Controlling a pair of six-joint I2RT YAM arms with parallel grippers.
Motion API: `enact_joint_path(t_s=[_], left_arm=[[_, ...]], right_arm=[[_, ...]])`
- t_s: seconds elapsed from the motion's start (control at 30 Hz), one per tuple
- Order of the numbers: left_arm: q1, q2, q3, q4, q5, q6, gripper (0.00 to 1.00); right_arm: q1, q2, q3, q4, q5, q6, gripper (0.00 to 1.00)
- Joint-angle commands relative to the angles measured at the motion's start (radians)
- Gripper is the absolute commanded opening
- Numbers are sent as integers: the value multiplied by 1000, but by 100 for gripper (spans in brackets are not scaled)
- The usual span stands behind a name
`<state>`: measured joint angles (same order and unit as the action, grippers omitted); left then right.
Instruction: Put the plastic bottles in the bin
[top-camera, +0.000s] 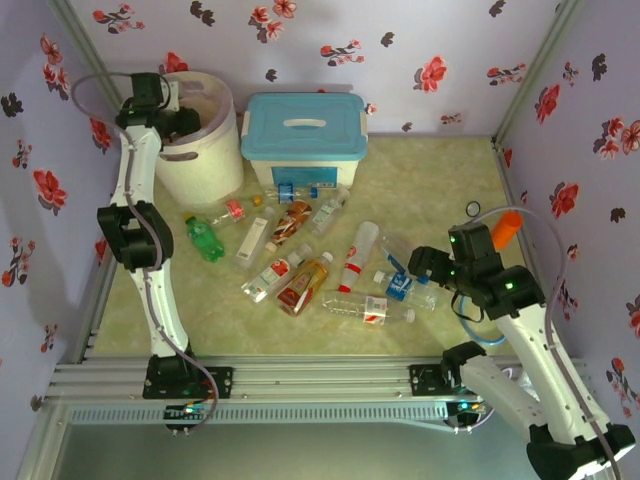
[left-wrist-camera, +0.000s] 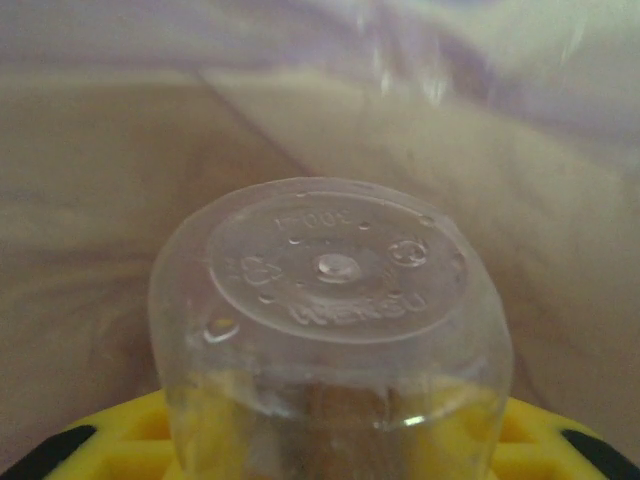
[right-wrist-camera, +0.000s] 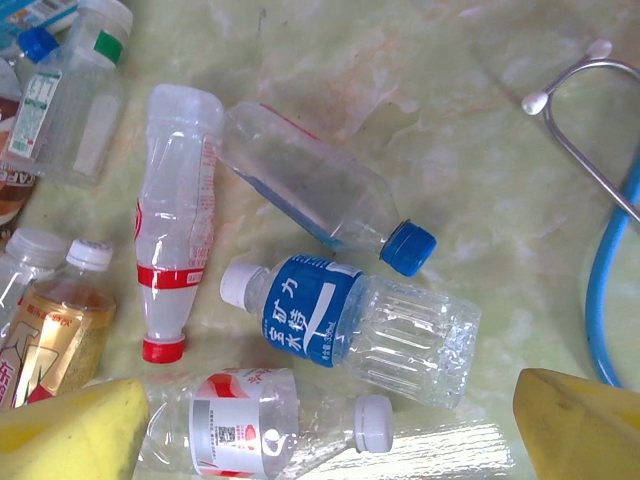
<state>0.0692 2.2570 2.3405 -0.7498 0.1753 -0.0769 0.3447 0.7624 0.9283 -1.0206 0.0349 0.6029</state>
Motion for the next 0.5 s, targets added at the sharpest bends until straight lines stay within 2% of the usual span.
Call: enact_joint_path(t_s=[0.0, 0.17, 0.33, 0.47], left_arm=[[-11, -2, -52, -4, -3, 38, 31], [-19, -8, -113, 24, -2, 70, 44], [-24, 1, -130, 30, -1, 78, 60], [-27, 10, -123, 27, 0, 80, 81]], right_arm=[[-26, -22, -14, -21, 39, 35, 95], [-70, -46, -50, -4, 24, 60, 95], [-103, -66, -75, 14, -3, 65, 96], [-121, -77, -84, 21, -14, 66, 97]])
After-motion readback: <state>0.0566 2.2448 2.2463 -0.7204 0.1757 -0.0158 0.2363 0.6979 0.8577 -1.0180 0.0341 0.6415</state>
